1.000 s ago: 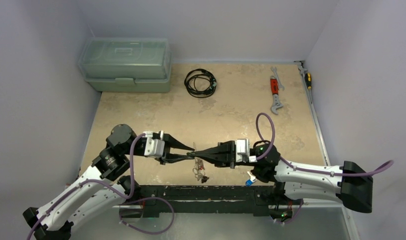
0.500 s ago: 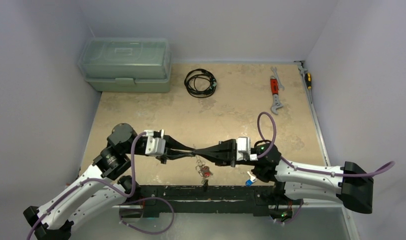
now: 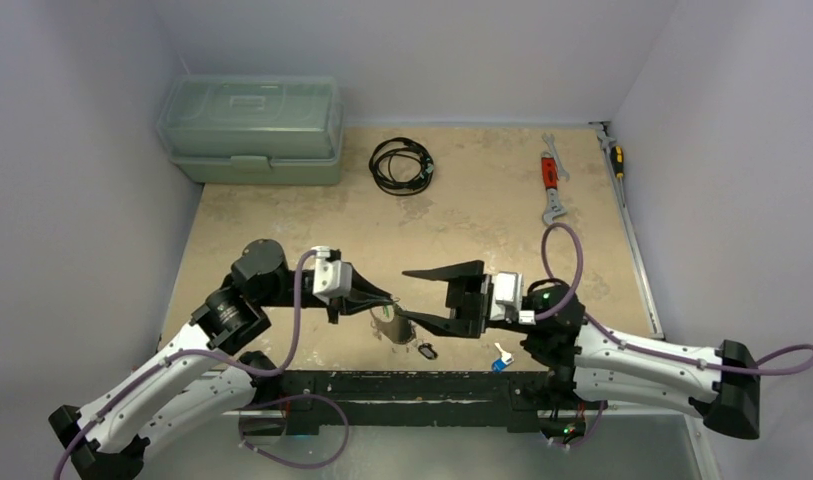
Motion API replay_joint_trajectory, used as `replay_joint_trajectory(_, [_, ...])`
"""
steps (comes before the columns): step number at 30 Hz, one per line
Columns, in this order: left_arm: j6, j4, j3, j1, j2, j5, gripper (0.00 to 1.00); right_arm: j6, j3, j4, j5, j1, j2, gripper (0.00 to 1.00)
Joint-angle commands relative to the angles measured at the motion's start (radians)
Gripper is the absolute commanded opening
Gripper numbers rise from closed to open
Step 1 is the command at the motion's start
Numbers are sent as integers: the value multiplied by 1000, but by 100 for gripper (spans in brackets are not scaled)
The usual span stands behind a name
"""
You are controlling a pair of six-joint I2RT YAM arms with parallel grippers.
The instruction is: Put the keys on the keyring
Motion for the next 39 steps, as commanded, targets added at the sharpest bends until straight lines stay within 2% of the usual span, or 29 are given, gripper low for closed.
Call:
replay_joint_trajectory(1, [34, -74, 86, 6, 34, -49, 0, -121, 145, -317, 90, 4, -53, 63])
replay_joint_trajectory(10, [72, -256, 182, 6, 39, -109, 0, -280, 375, -826, 114, 4, -13, 70])
replay_joint_trajectory(11, [76, -274, 200, 5, 42, -115, 0, -285, 405, -870, 117, 4, -4, 74])
replay_joint_trajectory(13, [84, -319, 232, 6, 54, -133, 0, -292, 463, -960, 111, 4, 25, 90])
replay_joint_trajectory(14, [94, -349, 251, 6, 63, -145, 0, -295, 488, -998, 107, 4, 42, 93])
replay_joint_trajectory(18, [120, -446, 301, 5, 98, -174, 0, -308, 537, -1076, 86, 4, 95, 80])
replay_joint_trajectory(21, [126, -469, 313, 4, 108, -179, 0, -313, 545, -1093, 50, 4, 130, 61])
replay_joint_trajectory(24, [126, -475, 316, 4, 109, -182, 0, -316, 562, -1114, 54, 4, 158, 47])
replay_joint_trajectory(27, [126, -478, 314, 5, 110, -184, 0, -310, 576, -1123, 43, 4, 179, 42])
replay_joint_trajectory(35, [122, -443, 284, 4, 103, -170, 0, -306, 584, -1111, 65, 4, 230, 42])
replay_joint_trajectory(39, [122, -436, 284, 4, 106, -163, 0, -309, 585, -1108, 69, 4, 245, 38])
